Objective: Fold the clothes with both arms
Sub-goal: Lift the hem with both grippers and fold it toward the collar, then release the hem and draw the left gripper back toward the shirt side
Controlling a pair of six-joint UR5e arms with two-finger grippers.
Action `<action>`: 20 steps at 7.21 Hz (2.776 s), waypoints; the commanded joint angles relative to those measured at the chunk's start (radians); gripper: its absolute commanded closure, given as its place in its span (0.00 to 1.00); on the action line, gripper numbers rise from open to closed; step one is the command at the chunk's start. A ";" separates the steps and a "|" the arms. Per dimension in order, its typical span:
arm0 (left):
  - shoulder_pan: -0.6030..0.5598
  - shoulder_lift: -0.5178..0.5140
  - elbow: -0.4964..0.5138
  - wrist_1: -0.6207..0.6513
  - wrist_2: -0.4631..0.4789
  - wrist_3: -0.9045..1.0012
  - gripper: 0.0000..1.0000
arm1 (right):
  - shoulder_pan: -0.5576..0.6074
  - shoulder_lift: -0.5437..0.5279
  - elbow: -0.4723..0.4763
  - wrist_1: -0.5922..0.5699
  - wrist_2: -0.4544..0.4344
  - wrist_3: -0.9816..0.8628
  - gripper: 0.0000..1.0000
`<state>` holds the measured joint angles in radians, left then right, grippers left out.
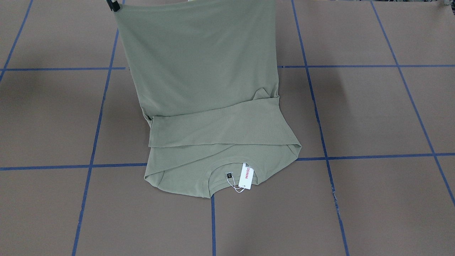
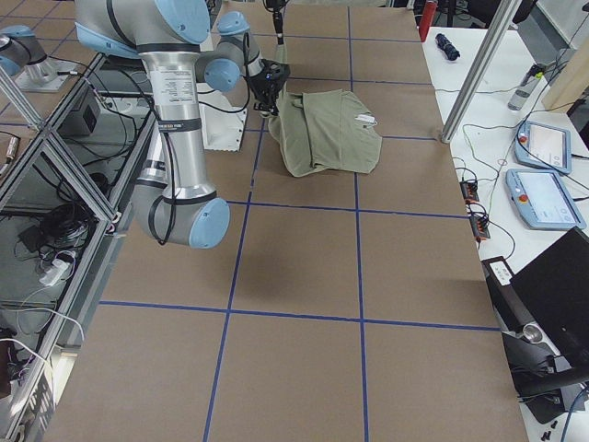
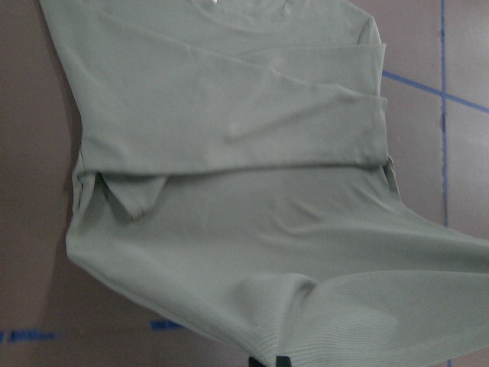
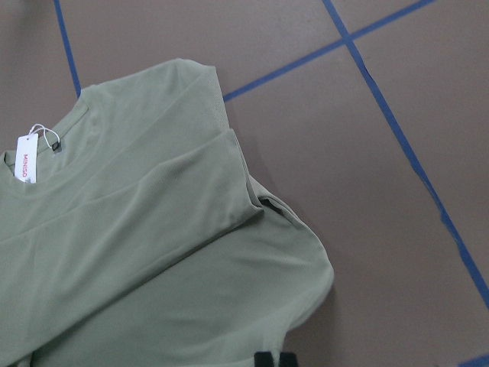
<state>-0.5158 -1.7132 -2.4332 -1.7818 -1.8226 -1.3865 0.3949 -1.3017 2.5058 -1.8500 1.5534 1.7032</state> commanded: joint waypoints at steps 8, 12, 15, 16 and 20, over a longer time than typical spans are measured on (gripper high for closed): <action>-0.276 -0.269 0.754 -0.245 0.003 0.313 1.00 | 0.389 0.496 -1.043 0.362 0.100 -0.336 1.00; -0.207 -0.267 0.830 -0.318 0.028 0.311 1.00 | 0.392 0.519 -1.127 0.364 0.102 -0.379 1.00; -0.207 -0.267 0.816 -0.317 0.025 0.319 0.78 | 0.352 0.516 -1.188 0.483 0.093 -0.372 0.29; -0.208 -0.264 0.806 -0.317 0.022 0.320 0.01 | 0.348 0.518 -1.177 0.486 0.097 -0.372 0.00; -0.099 -0.030 0.521 -0.368 0.029 0.255 0.00 | 0.358 0.463 -1.049 0.480 0.178 -0.448 0.00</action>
<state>-0.6806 -1.8451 -1.8219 -2.1129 -1.8021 -1.0834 0.7525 -0.8174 1.4192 -1.3693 1.7244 1.2622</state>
